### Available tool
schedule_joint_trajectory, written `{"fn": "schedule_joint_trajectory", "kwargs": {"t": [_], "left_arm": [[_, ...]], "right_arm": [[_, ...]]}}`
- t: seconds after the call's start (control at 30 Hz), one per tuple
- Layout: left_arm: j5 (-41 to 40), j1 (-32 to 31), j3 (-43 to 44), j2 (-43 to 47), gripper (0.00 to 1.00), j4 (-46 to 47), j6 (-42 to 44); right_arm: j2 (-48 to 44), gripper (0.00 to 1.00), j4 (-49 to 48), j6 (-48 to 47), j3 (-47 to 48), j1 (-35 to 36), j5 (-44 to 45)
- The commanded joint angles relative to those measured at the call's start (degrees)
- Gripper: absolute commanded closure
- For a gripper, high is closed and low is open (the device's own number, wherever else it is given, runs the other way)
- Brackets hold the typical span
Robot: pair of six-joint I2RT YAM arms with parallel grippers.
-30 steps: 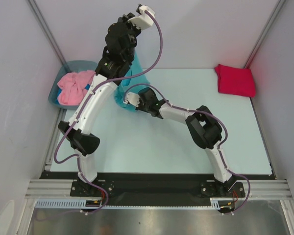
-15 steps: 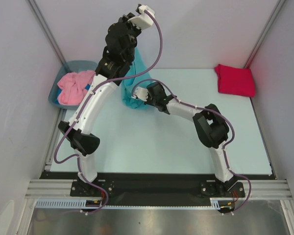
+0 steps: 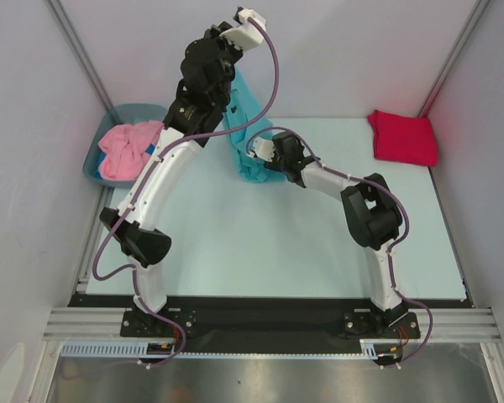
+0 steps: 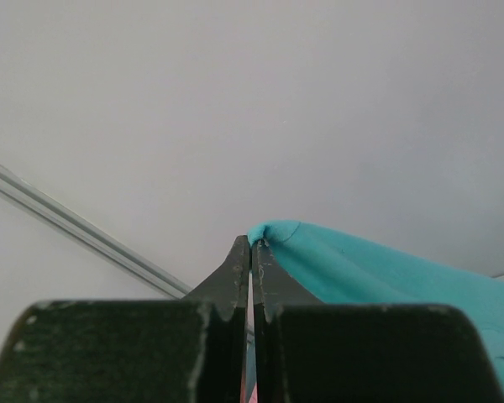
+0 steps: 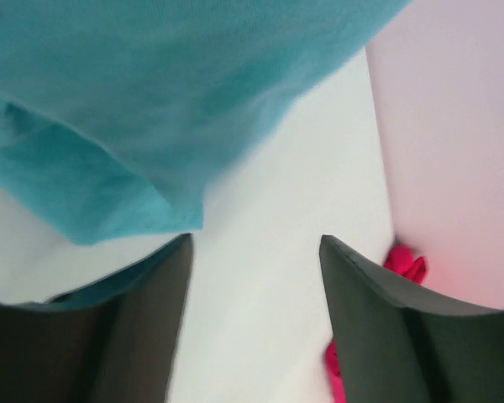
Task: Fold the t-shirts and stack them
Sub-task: Flatten the tshirt out
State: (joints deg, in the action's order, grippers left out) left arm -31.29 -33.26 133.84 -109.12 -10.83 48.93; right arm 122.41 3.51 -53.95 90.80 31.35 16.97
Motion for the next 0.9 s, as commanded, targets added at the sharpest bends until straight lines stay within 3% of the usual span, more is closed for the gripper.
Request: {"fn": "schedule_joint_trajectory", "kwargs": {"t": [0.0, 0.27, 0.6, 0.87], "left_arm": [[0.35, -0.14, 1.16, 2.77, 1.00, 4.24, -1.12], [-0.79, -0.06, 0.72, 2.60, 1.00, 6.70, 1.61], [-1.32, -0.23, -1.30, 3.30, 1.00, 6.17, 0.73], [-1.76, -0.58, -3.41, 4.18, 1.00, 6.00, -0.06]], "right_arm": [[-2.62, 0.30, 2.81, 2.44, 1.91, 0.81, 0.08], [-2.53, 0.27, 8.62, 11.67, 2.72, 1.25, -4.22], [-1.91, 0.32, -0.78, 7.82, -4.23, 6.79, -4.76], [0.20, 0.36, -8.51, 3.42, -4.50, 11.18, -3.18]]}}
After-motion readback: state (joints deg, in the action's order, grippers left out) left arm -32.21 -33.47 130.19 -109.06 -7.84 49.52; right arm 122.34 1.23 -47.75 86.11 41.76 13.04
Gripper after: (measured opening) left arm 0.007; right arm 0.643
